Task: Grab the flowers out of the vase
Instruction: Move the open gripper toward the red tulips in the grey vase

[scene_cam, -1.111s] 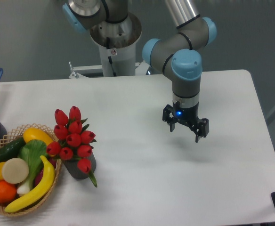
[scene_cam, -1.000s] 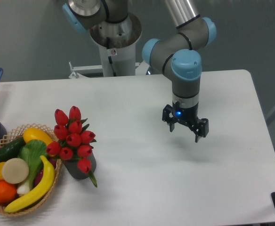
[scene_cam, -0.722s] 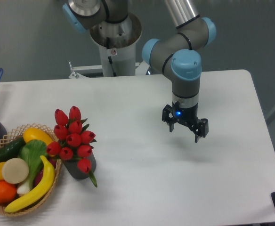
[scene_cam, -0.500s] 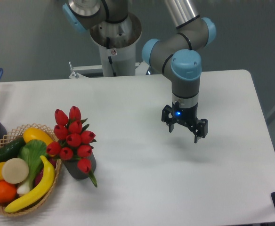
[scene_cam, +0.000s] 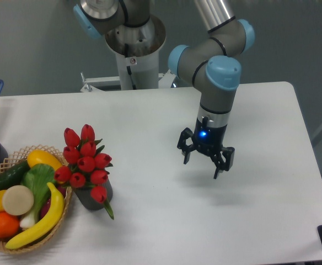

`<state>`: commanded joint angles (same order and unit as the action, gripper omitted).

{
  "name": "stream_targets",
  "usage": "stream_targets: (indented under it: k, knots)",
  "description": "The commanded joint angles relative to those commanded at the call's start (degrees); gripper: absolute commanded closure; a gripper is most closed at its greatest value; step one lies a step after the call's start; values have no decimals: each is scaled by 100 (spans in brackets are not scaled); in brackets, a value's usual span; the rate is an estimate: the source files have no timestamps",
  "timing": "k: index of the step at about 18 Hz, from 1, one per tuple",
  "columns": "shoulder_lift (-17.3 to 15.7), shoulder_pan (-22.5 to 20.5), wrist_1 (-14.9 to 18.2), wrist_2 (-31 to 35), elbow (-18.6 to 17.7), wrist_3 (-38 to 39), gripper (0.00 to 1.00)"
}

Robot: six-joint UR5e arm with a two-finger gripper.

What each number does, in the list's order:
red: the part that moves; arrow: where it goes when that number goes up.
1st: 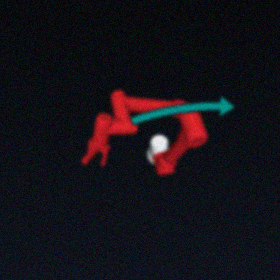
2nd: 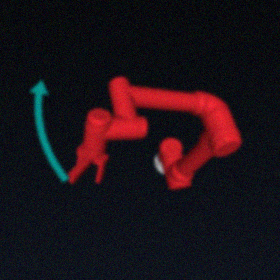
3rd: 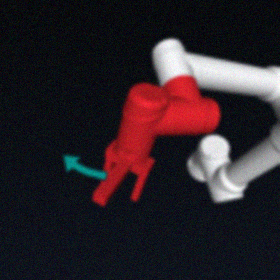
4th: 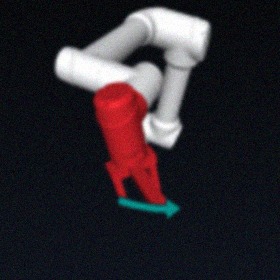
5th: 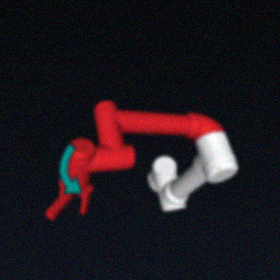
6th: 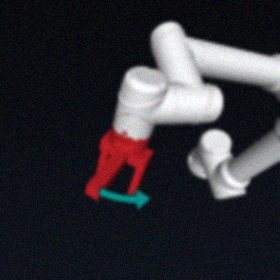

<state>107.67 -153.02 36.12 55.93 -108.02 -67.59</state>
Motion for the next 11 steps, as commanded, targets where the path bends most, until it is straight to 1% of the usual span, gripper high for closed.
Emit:
stream_targets:
  k: [3, 4, 7, 11]
  knots:
    - [-105, 0, 0, -1151, -79, 9, 0]
    - [-158, 35, 0, -1555, -184, 61, 0]
    - [-457, 105, -9, -1997, -518, 97, 0]
    - [-536, 246, -17, -2568, -817, 79, 0]
